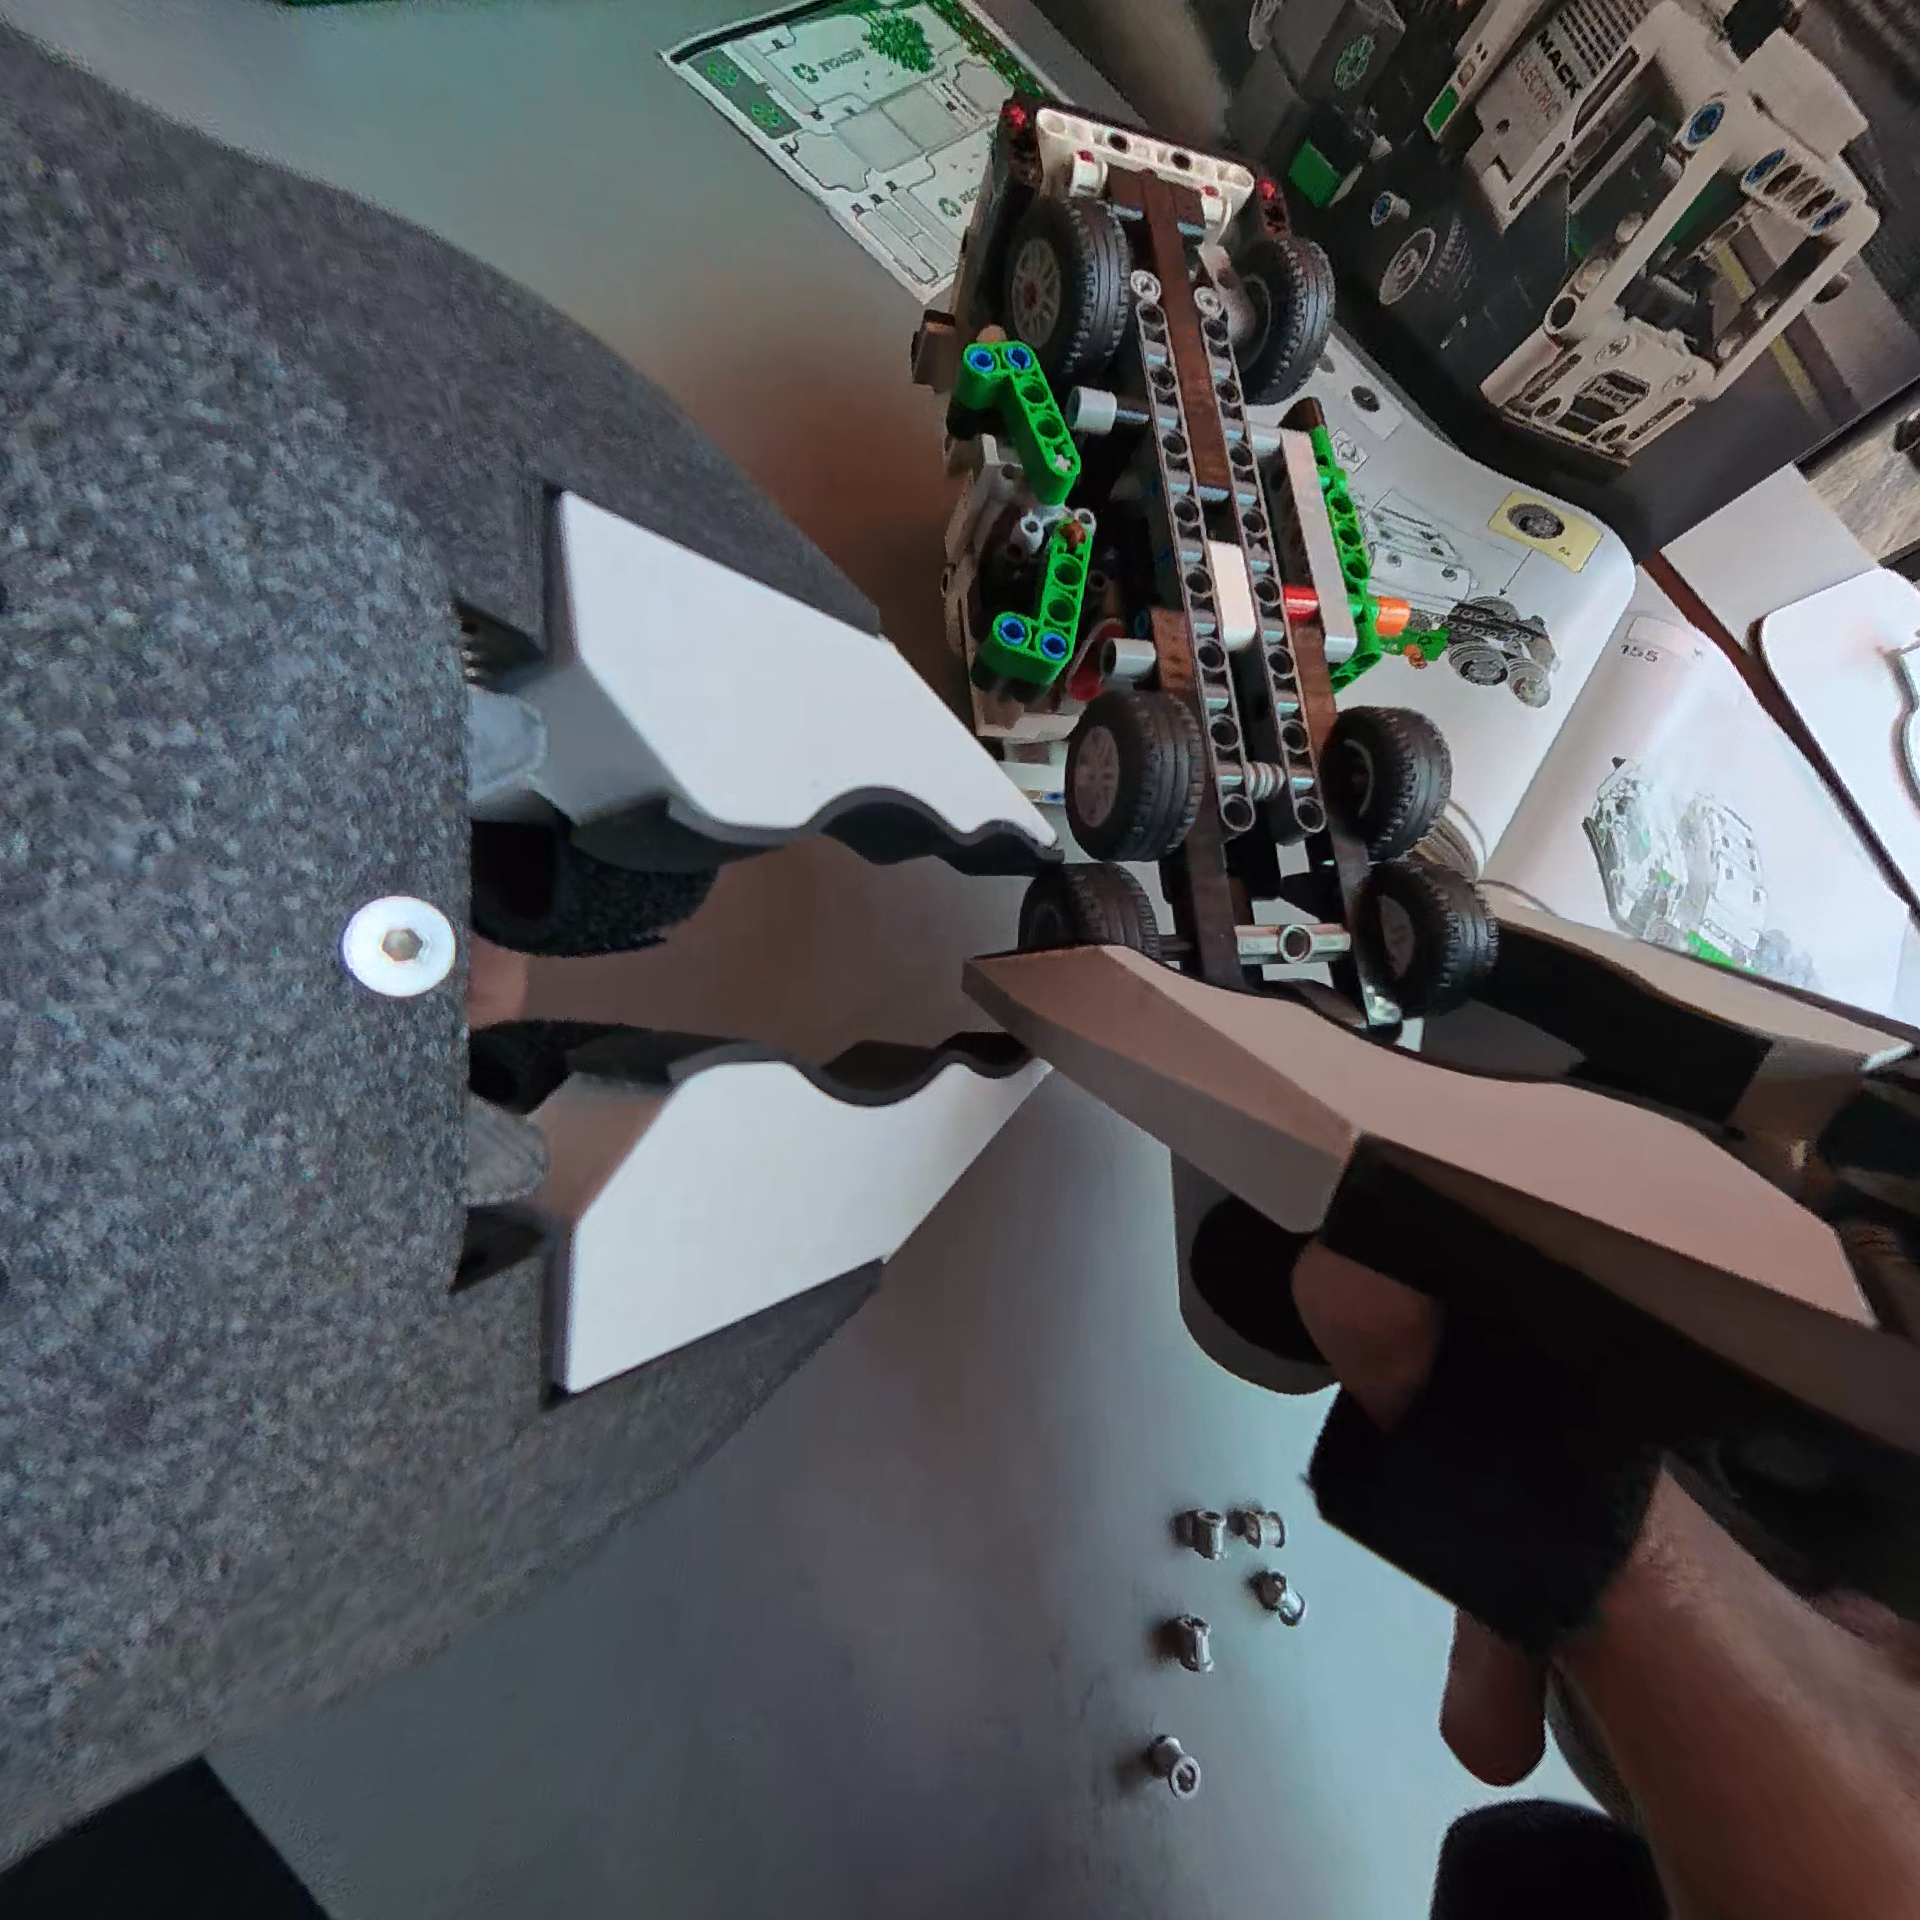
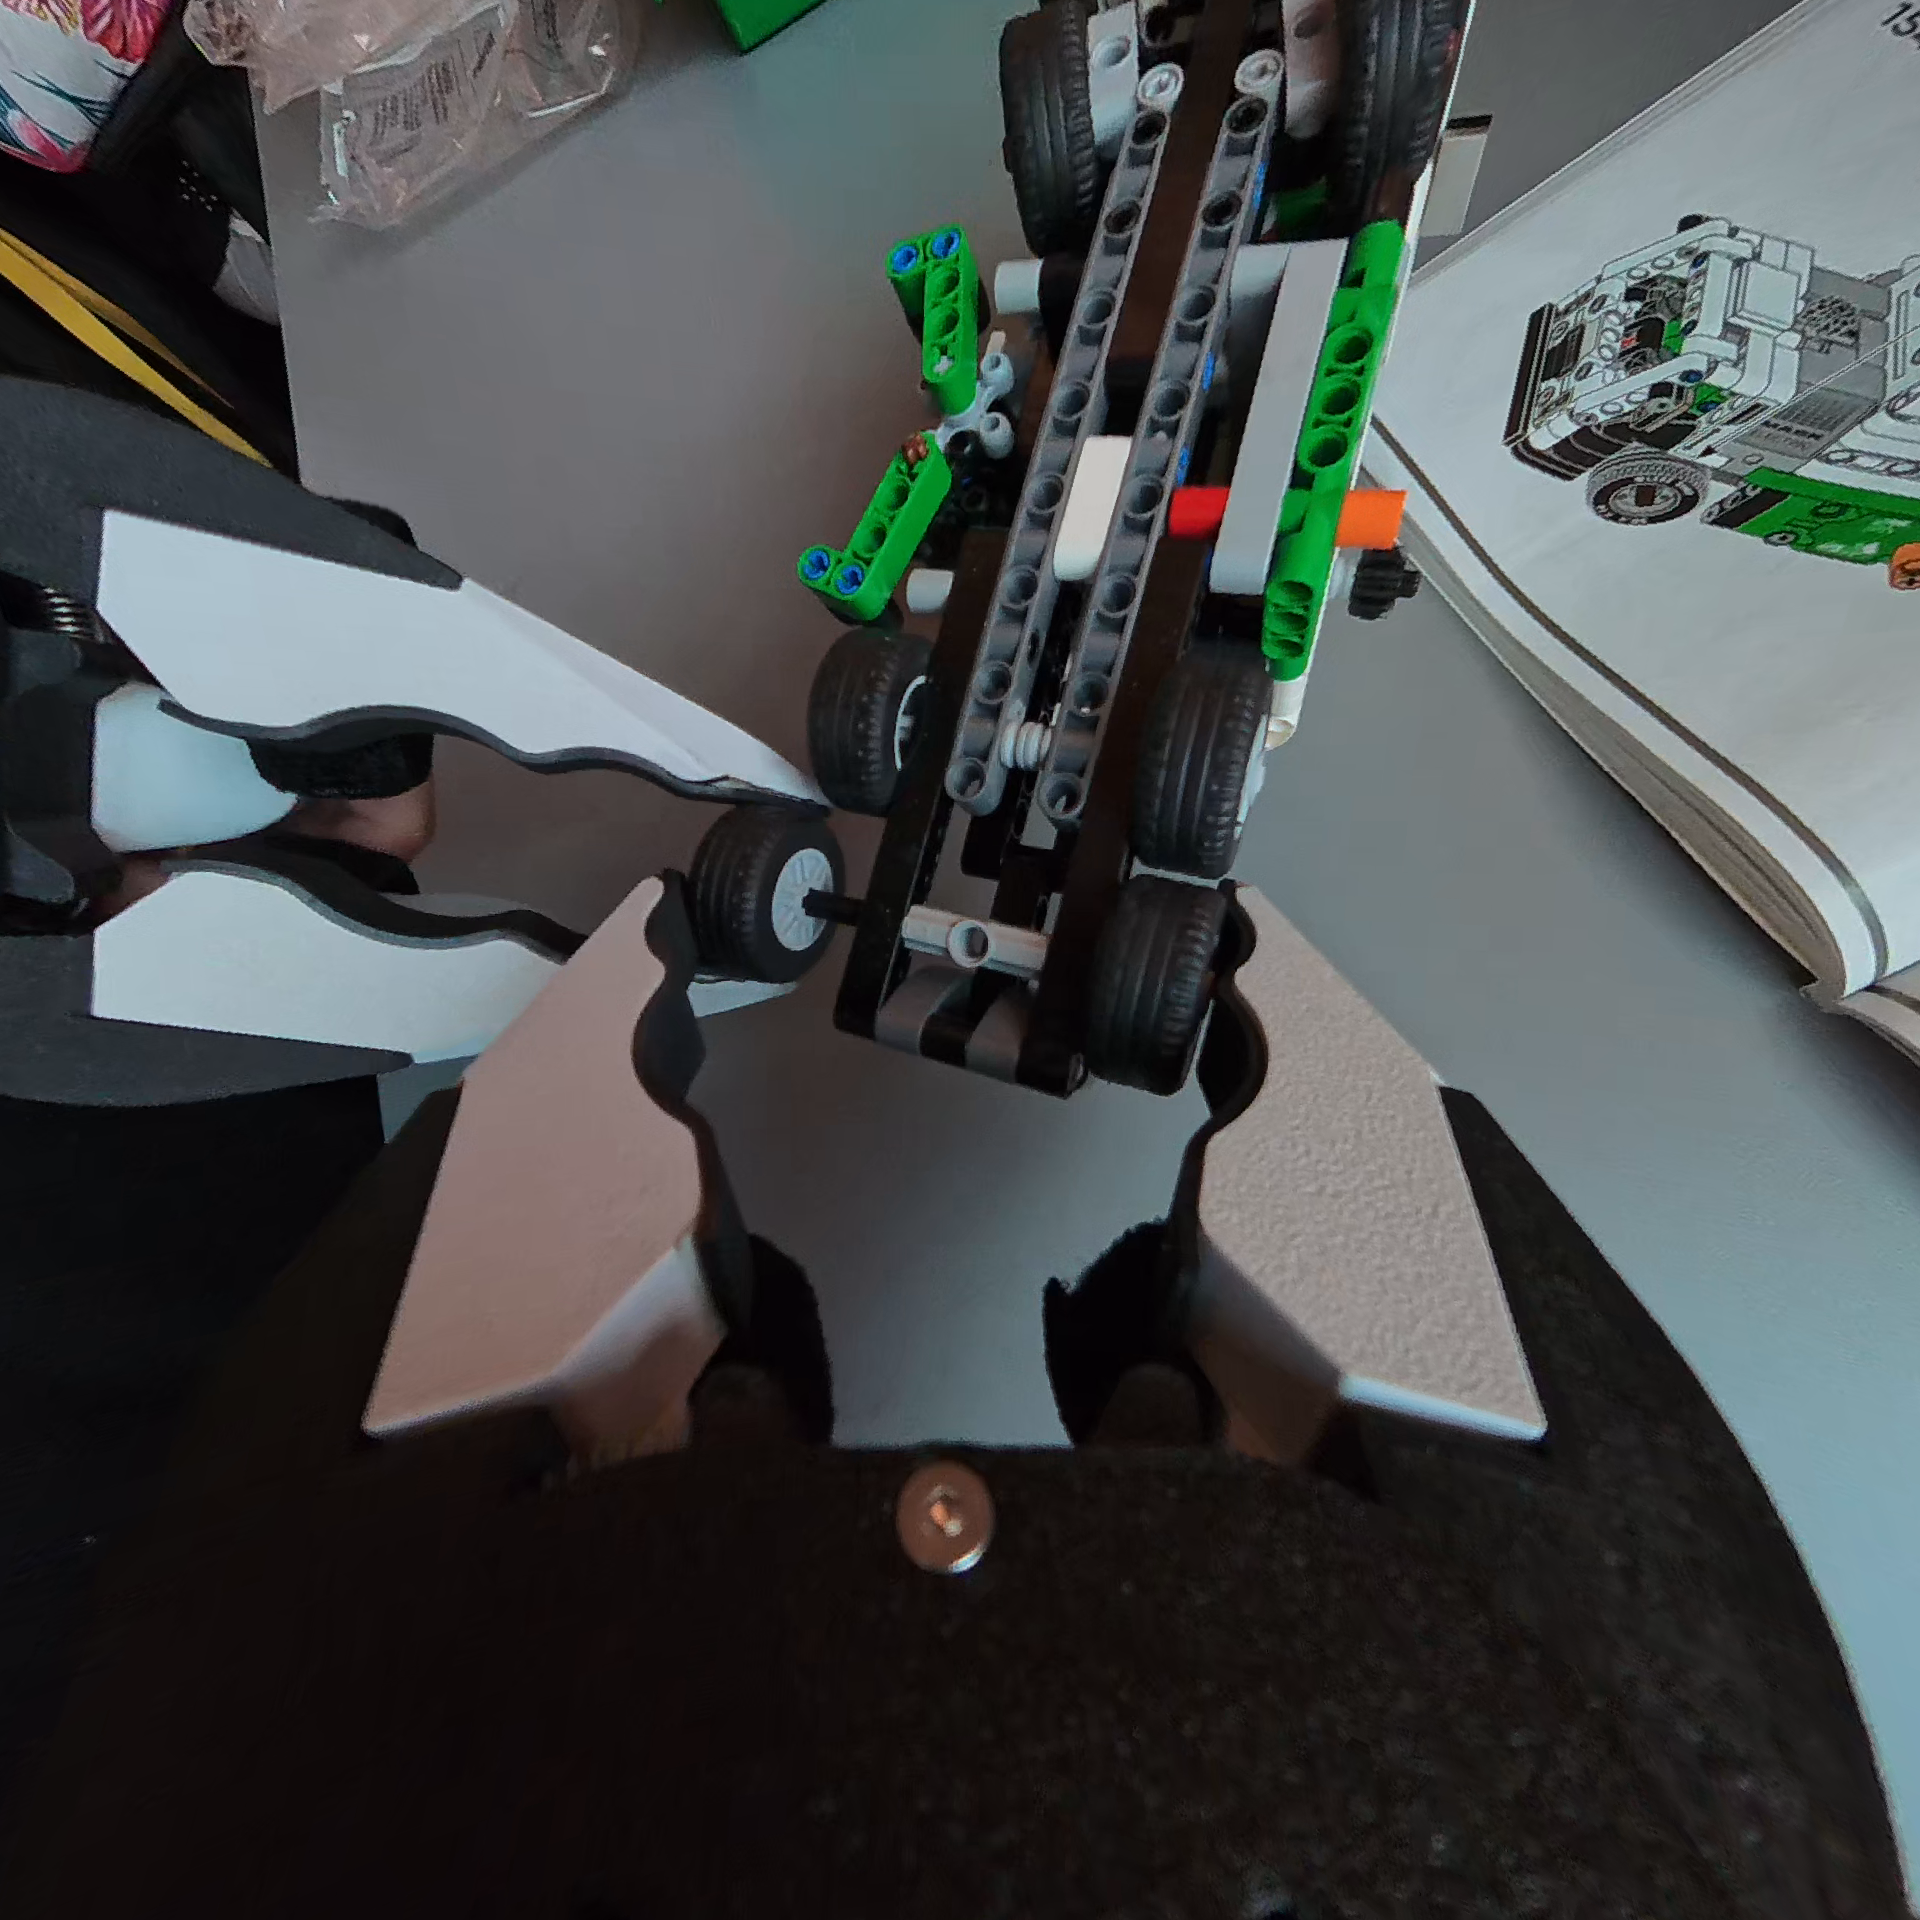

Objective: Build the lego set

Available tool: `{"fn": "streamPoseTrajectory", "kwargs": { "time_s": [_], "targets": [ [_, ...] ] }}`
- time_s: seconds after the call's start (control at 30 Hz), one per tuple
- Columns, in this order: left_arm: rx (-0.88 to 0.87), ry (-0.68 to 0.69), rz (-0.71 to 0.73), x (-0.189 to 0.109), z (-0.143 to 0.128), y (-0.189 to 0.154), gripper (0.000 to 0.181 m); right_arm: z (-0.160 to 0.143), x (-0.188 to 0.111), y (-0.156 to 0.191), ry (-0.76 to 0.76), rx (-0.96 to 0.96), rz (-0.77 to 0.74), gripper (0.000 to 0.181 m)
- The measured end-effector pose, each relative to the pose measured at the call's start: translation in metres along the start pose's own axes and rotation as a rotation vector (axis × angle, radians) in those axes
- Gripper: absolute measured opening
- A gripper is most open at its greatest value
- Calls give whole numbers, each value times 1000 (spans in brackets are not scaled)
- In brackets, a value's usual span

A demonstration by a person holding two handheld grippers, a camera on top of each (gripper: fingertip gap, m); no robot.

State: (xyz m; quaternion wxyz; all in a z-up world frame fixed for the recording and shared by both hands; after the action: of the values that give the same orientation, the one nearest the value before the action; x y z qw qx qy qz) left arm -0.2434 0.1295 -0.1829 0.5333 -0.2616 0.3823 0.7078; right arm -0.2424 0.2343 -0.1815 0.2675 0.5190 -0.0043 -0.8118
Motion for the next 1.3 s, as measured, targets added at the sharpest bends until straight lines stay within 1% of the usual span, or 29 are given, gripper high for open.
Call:
{"fn": "streamPoseTrajectory", "kwargs": {
  "time_s": [0.03, 0.1, 0.13, 0.43, 0.53, 0.67, 0.77, 0.83, 0.93, 1.17, 1.3],
  "targets": [
    [-2, -9, 8, 1, 0, 0, 29, 0, 0, -1, 2, -2, -2, 97],
    [-6, -16, 19, 2, 1, 0, 29, -1, 0, -1, 9, 1, 2, 97],
    [-8, -15, 11, 3, 1, 0, 29, -1, 0, -1, 15, 6, 13, 94],
    [-13, 33, 8, 9, 7, 0, 28, -2, 0, -6, 22, 26, 33, 85],
    [-32, 4, 13, 7, 7, 2, 27, 1, -3, -7, -6, 26, 52, 86],
    [-7, -64, 66, -3, 0, 1, 24, 0, -4, -9, -15, 20, 54, 87],
    [-16, -96, 36, -3, 1, -4, 24, -1, -4, -7, -10, -1, 63, 86],
    [-10, -100, 36, -2, 2, -4, 20, -1, -5, -7, -5, -20, 43, 86],
    [0, -107, 30, -2, 3, -2, 20, -2, -5, -7, -6, 2, 77, 85],
    [17, -88, 43, -1, 7, -1, 19, -2, -5, -9, -9, 15, 102, 80],
    [14, -98, 41, 0, 8, 0, 19, -2, -6, -11, -21, 36, 126, 81]
  ]
}}
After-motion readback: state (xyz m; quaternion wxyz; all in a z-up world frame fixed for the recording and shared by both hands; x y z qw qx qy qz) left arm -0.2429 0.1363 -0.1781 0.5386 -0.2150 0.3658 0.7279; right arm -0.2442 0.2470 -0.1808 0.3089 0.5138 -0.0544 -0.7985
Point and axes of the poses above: each gripper's, where its closed fingertips meet, x out along the fingers, z out of its top, y = z × x across the jaws, the point moved 7 cm from there along -x, back along the fingers, and after that the axes turned 15 degrees about y, right-handed, at the moved point
